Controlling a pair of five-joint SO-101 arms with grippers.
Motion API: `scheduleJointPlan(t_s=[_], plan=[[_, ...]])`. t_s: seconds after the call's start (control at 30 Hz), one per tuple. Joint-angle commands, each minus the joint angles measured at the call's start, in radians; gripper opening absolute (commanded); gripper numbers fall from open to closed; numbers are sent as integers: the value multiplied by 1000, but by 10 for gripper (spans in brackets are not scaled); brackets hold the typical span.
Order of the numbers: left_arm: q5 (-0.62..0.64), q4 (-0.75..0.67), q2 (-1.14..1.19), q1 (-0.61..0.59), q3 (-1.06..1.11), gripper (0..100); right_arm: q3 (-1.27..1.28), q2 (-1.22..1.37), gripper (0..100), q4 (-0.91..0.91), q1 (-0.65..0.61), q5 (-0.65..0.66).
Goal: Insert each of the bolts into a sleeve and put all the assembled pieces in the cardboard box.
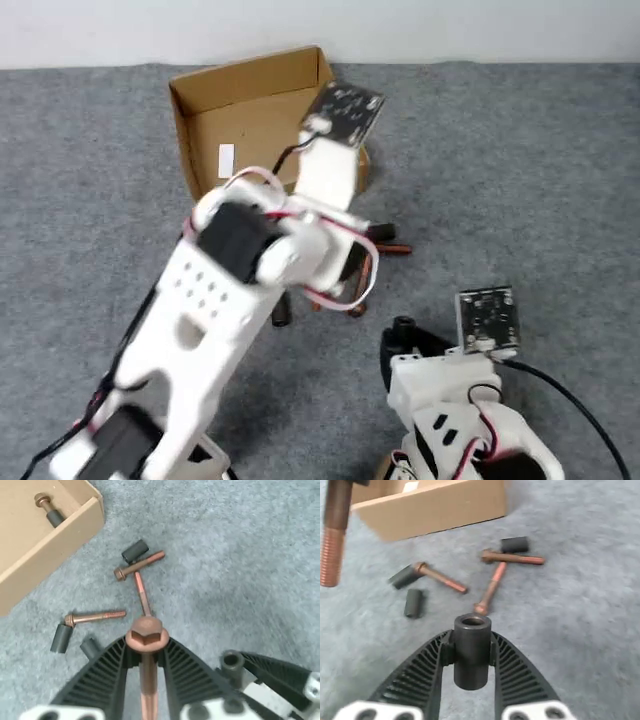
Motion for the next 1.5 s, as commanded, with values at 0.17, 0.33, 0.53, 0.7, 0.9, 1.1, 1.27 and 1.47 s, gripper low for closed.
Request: scheduleJointPlan(t_s=[0.17,0.33,0.53,0.7,0.9,1.1,1.27,1.47], plan=[[9,-183,-420,2,351,5,0,-5,8,-19,-163,-8],[6,-298,-628,-49,587,5,15,-5,8,-30,-240,-8],[6,-470,-858,-104,826,5,18,-5,8,-38,-346,-8],[9,-621,-1023,-100,984,5,21,-5,8,-82,-414,-8],[11,-749,-1143,-64,1132,5,32,-5,9,-163,-460,26],[14,-835,-1181,3,1210,6,60,-5,9,-300,-461,115],[15,-870,-1181,8,1213,6,74,-5,9,-341,-461,141],[48,-867,-1183,3,1208,6,74,-5,9,-352,-458,141]])
